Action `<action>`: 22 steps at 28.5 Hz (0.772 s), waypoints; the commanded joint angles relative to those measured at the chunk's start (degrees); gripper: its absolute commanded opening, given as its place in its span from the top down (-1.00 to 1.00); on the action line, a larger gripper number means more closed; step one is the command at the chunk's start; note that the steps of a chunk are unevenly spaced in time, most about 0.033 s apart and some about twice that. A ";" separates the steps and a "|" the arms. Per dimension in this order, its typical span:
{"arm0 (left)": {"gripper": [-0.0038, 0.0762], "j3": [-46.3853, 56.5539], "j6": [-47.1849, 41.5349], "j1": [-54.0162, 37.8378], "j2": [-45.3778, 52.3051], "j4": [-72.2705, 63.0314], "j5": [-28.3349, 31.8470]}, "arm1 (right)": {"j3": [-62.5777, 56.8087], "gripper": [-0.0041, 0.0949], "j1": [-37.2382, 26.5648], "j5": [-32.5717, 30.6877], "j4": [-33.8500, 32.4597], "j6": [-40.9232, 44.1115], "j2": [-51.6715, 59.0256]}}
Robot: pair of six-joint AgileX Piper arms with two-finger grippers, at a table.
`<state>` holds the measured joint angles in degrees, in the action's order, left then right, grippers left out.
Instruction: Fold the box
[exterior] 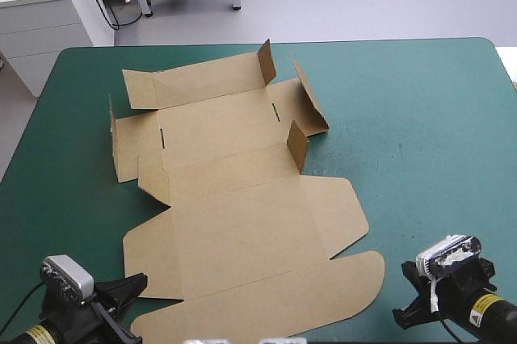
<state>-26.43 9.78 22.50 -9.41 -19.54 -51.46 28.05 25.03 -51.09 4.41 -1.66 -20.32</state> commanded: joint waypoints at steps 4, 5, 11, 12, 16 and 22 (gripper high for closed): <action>0.92 -1.29 0.01 0.23 -0.85 -1.93 3.86 | 1.62 0.96 0.02 2.98 -0.31 -0.87 -0.49; 0.92 -1.29 0.01 0.23 -0.85 -1.93 3.86 | 1.62 0.96 0.02 2.98 -0.31 -0.76 -0.49; 0.92 -1.29 0.01 0.23 -0.85 -1.93 3.86 | 2.14 0.96 0.02 3.08 -0.31 0.95 -0.49; 0.92 -1.29 0.01 0.23 -0.85 -1.93 3.86 | 2.85 0.96 0.02 3.08 -0.31 1.26 -0.49; 0.92 -1.29 0.01 0.23 -0.85 -1.93 3.86 | 7.55 0.95 0.02 2.48 -2.40 1.66 -1.90; 0.92 -1.29 0.01 0.23 -0.85 -1.93 3.86 | 23.39 0.95 0.02 0.59 -8.65 1.66 -13.63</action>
<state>-26.43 9.78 22.50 -9.41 -19.54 -51.46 44.17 25.03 -53.63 -1.97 0.00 -28.97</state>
